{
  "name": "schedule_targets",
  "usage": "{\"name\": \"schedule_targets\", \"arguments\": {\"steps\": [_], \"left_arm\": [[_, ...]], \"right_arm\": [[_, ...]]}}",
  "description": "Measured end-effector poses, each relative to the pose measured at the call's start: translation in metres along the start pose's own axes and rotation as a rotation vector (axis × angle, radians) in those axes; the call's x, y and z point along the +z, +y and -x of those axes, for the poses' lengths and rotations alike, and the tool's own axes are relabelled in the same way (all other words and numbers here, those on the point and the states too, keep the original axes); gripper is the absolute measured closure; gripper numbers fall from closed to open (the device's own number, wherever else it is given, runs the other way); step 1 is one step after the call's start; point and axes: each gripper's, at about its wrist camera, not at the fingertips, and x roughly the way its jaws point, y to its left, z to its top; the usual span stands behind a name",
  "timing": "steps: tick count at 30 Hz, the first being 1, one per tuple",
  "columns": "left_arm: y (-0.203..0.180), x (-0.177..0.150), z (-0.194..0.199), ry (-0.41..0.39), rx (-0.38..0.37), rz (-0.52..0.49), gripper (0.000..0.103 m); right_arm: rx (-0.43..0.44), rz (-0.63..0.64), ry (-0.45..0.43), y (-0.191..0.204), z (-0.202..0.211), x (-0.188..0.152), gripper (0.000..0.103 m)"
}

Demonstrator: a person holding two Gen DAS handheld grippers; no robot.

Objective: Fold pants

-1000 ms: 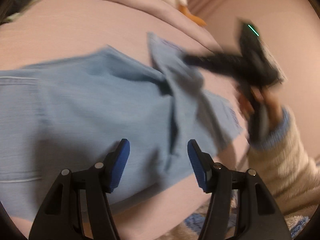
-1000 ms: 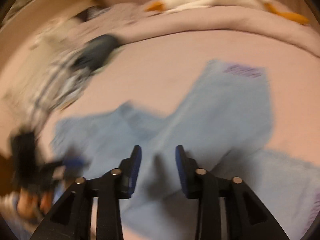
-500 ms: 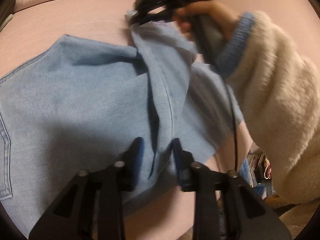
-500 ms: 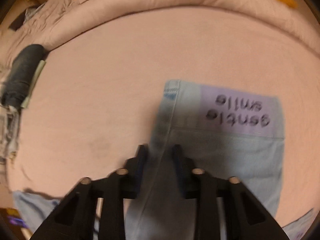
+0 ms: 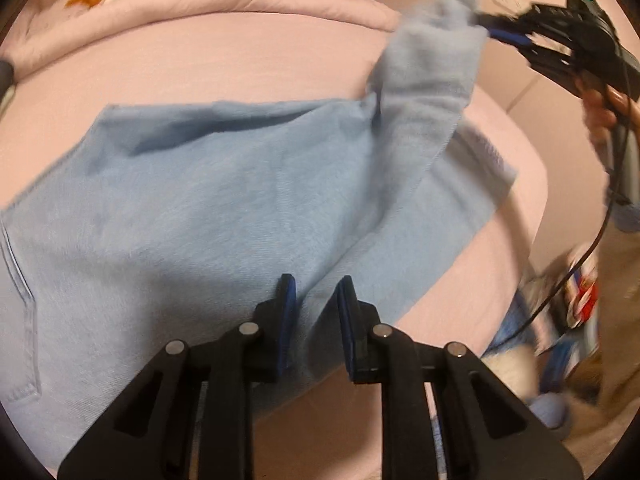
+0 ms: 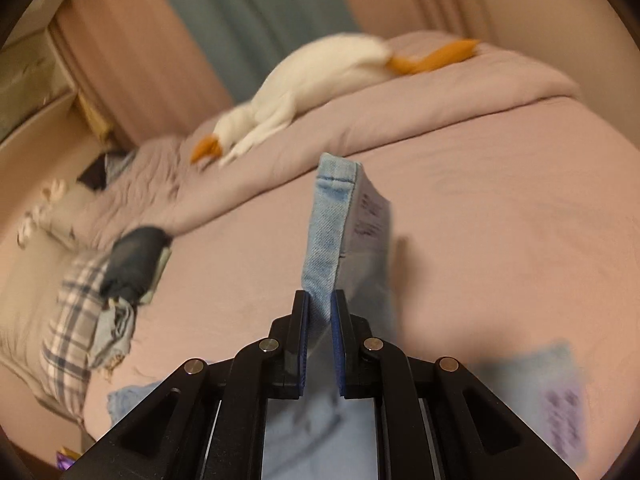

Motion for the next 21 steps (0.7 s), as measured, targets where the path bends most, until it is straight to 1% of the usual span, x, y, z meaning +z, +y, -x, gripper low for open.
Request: {"name": "schedule_targets", "arguments": {"steps": [1,2,3,4,5,6,7,9,11,12,13,14,16,18,20,21], "left_arm": [[-0.005,-0.001,0.000,0.002,0.013,-0.029,0.084],[-0.009,-0.001,-0.002,0.009,0.024,-0.052,0.084],[-0.011,0.000,-0.004,0.015,0.028,-0.064,0.084],[-0.013,0.002,-0.007,0.021,0.029,-0.071,0.084],[-0.012,0.002,-0.008,0.025,0.029,-0.073,0.085],[-0.015,0.004,-0.010,0.030,0.030,-0.076,0.085],[-0.014,0.005,-0.009,0.033,0.030,-0.079,0.085],[-0.018,0.007,-0.013,0.043,0.035,-0.093,0.085],[-0.004,0.008,-0.004,0.053,0.036,-0.100,0.085],[-0.005,0.011,-0.005,0.058,0.038,-0.107,0.085],[-0.005,0.012,-0.004,0.062,0.041,-0.113,0.085],[-0.002,0.012,0.000,0.065,0.044,-0.119,0.085],[-0.008,0.015,-0.006,0.065,0.055,-0.134,0.085],[-0.013,0.016,-0.009,0.060,0.065,-0.149,0.086],[-0.013,0.014,-0.010,0.058,0.071,-0.157,0.086],[-0.015,0.016,-0.012,0.057,0.073,-0.158,0.086]], "right_arm": [[-0.010,-0.027,-0.005,-0.013,0.016,-0.009,0.091],[-0.032,-0.049,-0.007,-0.023,0.017,-0.013,0.091],[-0.053,-0.068,-0.008,-0.027,0.018,-0.021,0.091],[-0.069,-0.103,-0.004,-0.041,0.025,-0.034,0.091],[-0.086,-0.138,0.008,-0.043,0.015,-0.041,0.091],[-0.097,-0.167,0.020,-0.057,0.020,-0.052,0.091],[-0.108,-0.210,0.036,-0.067,0.014,-0.061,0.091],[-0.144,-0.307,0.096,-0.095,0.005,-0.086,0.091],[-0.177,-0.379,0.137,-0.116,-0.007,-0.108,0.091],[-0.189,-0.401,0.141,-0.122,-0.011,-0.114,0.091],[-0.149,-0.443,0.113,-0.130,-0.011,-0.120,0.091],[-0.123,-0.475,0.095,-0.133,-0.009,-0.119,0.091],[-0.057,-0.581,0.051,-0.145,-0.007,-0.115,0.091],[-0.041,-0.622,0.007,-0.150,-0.004,-0.109,0.089],[-0.028,-0.644,-0.021,-0.153,-0.002,-0.104,0.080],[-0.025,-0.655,-0.022,-0.155,-0.006,-0.103,0.080]]}}
